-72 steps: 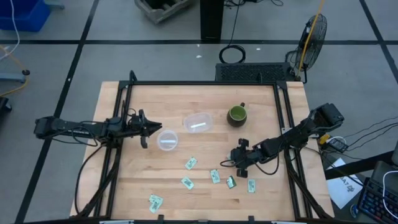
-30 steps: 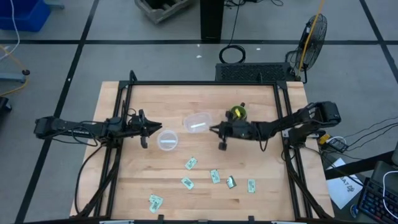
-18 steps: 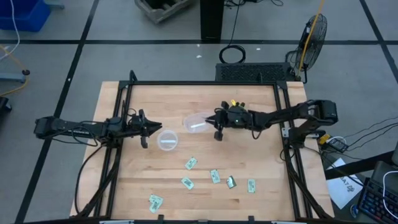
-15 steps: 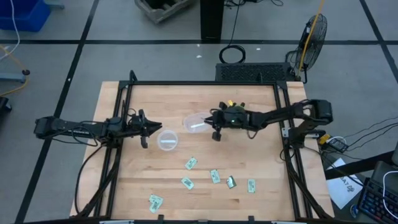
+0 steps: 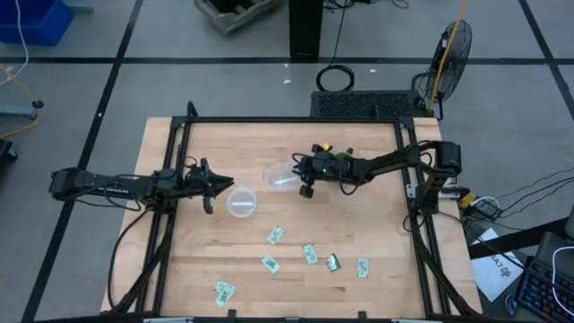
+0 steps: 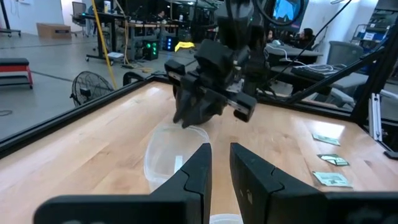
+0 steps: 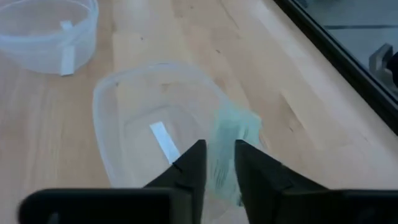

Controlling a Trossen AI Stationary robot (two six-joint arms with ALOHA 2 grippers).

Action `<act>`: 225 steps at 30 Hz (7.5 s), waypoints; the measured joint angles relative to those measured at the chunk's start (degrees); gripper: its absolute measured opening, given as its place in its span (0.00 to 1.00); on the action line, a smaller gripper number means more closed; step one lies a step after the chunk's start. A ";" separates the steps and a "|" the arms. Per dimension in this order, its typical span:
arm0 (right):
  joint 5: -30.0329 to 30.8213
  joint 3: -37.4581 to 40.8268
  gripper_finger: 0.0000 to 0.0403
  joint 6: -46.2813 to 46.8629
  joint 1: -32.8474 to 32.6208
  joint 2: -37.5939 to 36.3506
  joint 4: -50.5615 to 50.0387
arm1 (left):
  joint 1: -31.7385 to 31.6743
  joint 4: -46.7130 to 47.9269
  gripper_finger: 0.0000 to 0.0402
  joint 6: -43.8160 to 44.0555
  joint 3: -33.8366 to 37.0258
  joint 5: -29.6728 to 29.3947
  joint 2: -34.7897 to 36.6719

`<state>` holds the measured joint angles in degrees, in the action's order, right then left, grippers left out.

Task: Pick and place Stevia / Truvia into bins
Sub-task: Put the stevia packet into the oval container, then put the stevia packet into the round container

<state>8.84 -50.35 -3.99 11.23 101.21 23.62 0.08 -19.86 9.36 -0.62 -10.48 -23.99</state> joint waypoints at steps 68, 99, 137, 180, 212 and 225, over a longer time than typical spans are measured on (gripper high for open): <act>3.44 3.04 0.62 56.35 -60.93 -12.87 -50.64 | 0.00 0.78 0.16 2.97 0.00 -0.09 -0.01; 7.73 6.39 0.47 57.72 -62.72 -4.72 -42.39 | 0.00 1.27 0.16 3.14 0.00 -0.02 -0.02; 16.56 7.17 0.23 11.29 -40.13 -12.46 -7.83 | 0.02 1.33 0.16 2.45 0.00 -0.09 0.00; -1.39 -2.35 0.28 4.44 -0.21 6.51 6.95 | 0.00 -1.07 0.16 10.81 0.00 -0.08 -0.02; -1.43 -2.25 0.66 5.03 -27.49 -13.94 -6.87 | 19.03 -10.19 0.60 15.01 -2.45 -9.39 -10.22; -1.49 5.27 0.66 12.06 -33.27 -17.02 -2.74 | 22.21 6.18 0.68 -0.44 -32.15 -11.91 -47.68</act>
<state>7.35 -45.08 8.07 -22.03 84.19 20.88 22.29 -13.68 8.91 -32.78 -22.39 -71.67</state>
